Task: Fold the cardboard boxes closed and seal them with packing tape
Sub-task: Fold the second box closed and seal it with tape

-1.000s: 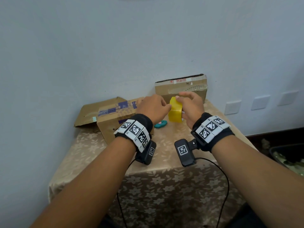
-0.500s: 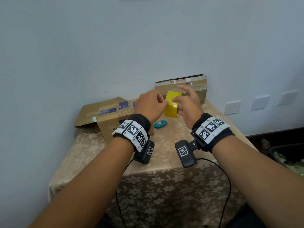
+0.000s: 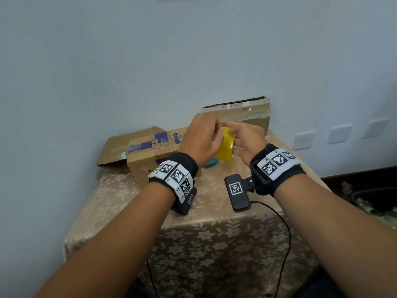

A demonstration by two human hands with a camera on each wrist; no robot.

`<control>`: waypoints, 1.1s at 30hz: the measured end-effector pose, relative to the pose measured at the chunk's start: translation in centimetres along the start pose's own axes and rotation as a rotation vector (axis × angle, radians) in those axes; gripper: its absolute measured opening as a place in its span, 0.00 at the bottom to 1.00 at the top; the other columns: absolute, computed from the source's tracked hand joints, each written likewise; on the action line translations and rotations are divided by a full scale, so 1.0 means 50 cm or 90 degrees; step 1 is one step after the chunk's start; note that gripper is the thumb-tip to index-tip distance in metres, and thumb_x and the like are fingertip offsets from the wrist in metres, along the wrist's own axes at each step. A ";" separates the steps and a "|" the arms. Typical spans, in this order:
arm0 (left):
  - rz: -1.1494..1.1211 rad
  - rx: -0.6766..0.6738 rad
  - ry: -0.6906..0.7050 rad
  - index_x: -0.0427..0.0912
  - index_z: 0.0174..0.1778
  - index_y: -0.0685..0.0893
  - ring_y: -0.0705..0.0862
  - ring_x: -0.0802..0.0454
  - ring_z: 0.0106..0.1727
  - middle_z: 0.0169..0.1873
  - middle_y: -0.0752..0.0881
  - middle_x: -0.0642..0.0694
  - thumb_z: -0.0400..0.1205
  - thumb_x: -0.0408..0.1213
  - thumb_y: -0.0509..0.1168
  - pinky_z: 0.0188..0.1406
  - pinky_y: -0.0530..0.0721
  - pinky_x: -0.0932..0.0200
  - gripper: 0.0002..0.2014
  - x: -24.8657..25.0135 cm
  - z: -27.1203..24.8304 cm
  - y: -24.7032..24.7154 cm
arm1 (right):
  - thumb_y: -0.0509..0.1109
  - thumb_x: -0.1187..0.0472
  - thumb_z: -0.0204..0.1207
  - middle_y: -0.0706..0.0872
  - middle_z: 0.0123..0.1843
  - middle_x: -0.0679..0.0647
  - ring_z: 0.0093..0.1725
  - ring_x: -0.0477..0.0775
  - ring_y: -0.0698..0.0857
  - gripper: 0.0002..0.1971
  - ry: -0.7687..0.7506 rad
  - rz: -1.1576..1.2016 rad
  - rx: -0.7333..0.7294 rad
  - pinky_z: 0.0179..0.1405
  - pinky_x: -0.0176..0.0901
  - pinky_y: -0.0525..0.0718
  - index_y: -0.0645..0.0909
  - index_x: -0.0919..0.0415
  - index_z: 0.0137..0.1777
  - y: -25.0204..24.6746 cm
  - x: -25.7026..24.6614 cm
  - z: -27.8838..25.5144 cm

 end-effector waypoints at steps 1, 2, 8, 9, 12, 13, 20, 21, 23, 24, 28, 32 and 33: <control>-0.013 -0.003 0.011 0.42 0.45 0.80 0.75 0.49 0.46 0.40 0.81 0.48 0.86 0.37 0.65 0.43 0.76 0.52 0.05 0.003 0.001 0.001 | 0.70 0.74 0.77 0.91 0.57 0.65 0.53 0.64 0.92 0.15 0.015 0.010 0.005 0.50 0.57 0.93 0.89 0.67 0.62 -0.005 0.005 0.000; -0.032 -0.002 0.009 0.43 0.45 0.80 0.76 0.50 0.46 0.41 0.81 0.49 0.86 0.37 0.65 0.43 0.76 0.53 0.05 0.003 0.003 0.000 | 0.71 0.71 0.78 0.91 0.55 0.66 0.49 0.63 0.91 0.13 0.027 0.017 -0.002 0.43 0.52 0.92 0.88 0.69 0.62 -0.007 0.008 -0.002; -0.151 0.057 -0.132 0.43 0.48 0.80 0.83 0.50 0.47 0.45 0.85 0.48 0.87 0.39 0.65 0.47 0.82 0.55 0.05 -0.029 0.023 -0.019 | 0.61 0.35 0.86 0.92 0.59 0.63 0.54 0.63 0.89 0.25 0.042 0.004 -0.246 0.56 0.60 0.84 0.81 0.49 0.74 0.046 0.004 -0.031; -0.149 0.057 -0.147 0.44 0.48 0.79 0.83 0.50 0.47 0.46 0.85 0.48 0.87 0.39 0.65 0.46 0.81 0.56 0.05 -0.035 0.023 -0.020 | 0.63 0.34 0.85 0.91 0.59 0.62 0.54 0.63 0.89 0.25 0.026 -0.022 -0.288 0.55 0.59 0.83 0.80 0.47 0.75 0.057 0.002 -0.037; -0.168 0.051 -0.199 0.44 0.50 0.79 0.81 0.55 0.45 0.43 0.83 0.51 0.88 0.39 0.64 0.40 0.77 0.62 0.04 -0.058 0.017 -0.022 | 0.74 0.52 0.82 0.91 0.63 0.61 0.54 0.60 0.92 0.27 -0.026 -0.060 -0.346 0.52 0.57 0.90 0.74 0.47 0.80 0.071 0.010 -0.045; -0.168 0.046 -0.211 0.44 0.50 0.79 0.80 0.57 0.43 0.42 0.83 0.53 0.89 0.39 0.63 0.39 0.76 0.64 0.04 -0.063 0.016 -0.022 | 0.75 0.60 0.81 0.91 0.63 0.62 0.53 0.61 0.92 0.30 -0.030 -0.039 -0.356 0.54 0.58 0.90 0.73 0.49 0.82 0.073 0.013 -0.045; -0.078 0.010 -0.222 0.45 0.48 0.75 0.80 0.51 0.43 0.43 0.81 0.51 0.88 0.33 0.62 0.39 0.73 0.58 0.04 -0.057 0.017 -0.021 | 0.69 0.70 0.86 0.89 0.45 0.64 0.36 0.63 0.90 0.19 -0.058 -0.168 -0.333 0.41 0.58 0.92 0.78 0.63 0.75 0.072 0.019 -0.036; -0.046 0.008 -0.209 0.44 0.47 0.74 0.78 0.50 0.44 0.44 0.80 0.50 0.87 0.31 0.63 0.40 0.71 0.58 0.05 -0.048 0.017 -0.022 | 0.69 0.68 0.87 0.89 0.45 0.65 0.36 0.63 0.90 0.16 -0.062 -0.195 -0.315 0.44 0.60 0.91 0.78 0.63 0.73 0.068 0.021 -0.032; -0.018 0.036 -0.186 0.44 0.47 0.73 0.76 0.49 0.45 0.45 0.79 0.47 0.87 0.29 0.62 0.41 0.71 0.57 0.06 -0.033 0.021 -0.030 | 0.68 0.62 0.88 0.90 0.43 0.66 0.35 0.63 0.89 0.12 -0.066 -0.223 -0.295 0.46 0.62 0.91 0.79 0.64 0.69 0.062 0.022 -0.028; -0.020 0.056 -0.183 0.44 0.47 0.73 0.76 0.49 0.45 0.45 0.80 0.46 0.88 0.30 0.61 0.41 0.72 0.56 0.06 -0.030 0.025 -0.036 | 0.68 0.59 0.88 0.90 0.41 0.66 0.34 0.64 0.89 0.13 -0.069 -0.229 -0.290 0.45 0.62 0.90 0.78 0.64 0.68 0.061 0.021 -0.028; -0.065 0.110 -0.207 0.44 0.48 0.74 0.77 0.50 0.45 0.46 0.79 0.49 0.89 0.33 0.61 0.43 0.74 0.56 0.05 -0.045 0.039 -0.054 | 0.71 0.50 0.86 0.88 0.36 0.66 0.29 0.62 0.86 0.21 -0.080 -0.230 -0.286 0.32 0.52 0.88 0.77 0.68 0.67 0.060 0.015 -0.037; -0.101 0.117 -0.222 0.44 0.50 0.75 0.79 0.50 0.47 0.47 0.80 0.50 0.90 0.37 0.60 0.46 0.77 0.53 0.04 -0.060 0.046 -0.051 | 0.73 0.50 0.85 0.85 0.36 0.64 0.30 0.61 0.83 0.23 -0.065 -0.220 -0.342 0.31 0.51 0.85 0.76 0.68 0.69 0.065 0.020 -0.051; -0.111 0.118 -0.232 0.44 0.50 0.75 0.80 0.50 0.47 0.47 0.81 0.50 0.90 0.37 0.60 0.47 0.79 0.52 0.04 -0.066 0.046 -0.049 | 0.74 0.55 0.85 0.86 0.36 0.64 0.31 0.62 0.84 0.22 -0.061 -0.221 -0.358 0.32 0.51 0.86 0.75 0.67 0.71 0.066 0.019 -0.053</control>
Point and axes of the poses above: each hand's wrist, its own z-axis towards the middle knuckle, its own y-axis out of the palm, x = y × z, the point moved 6 cm from there along z, towards the middle knuckle
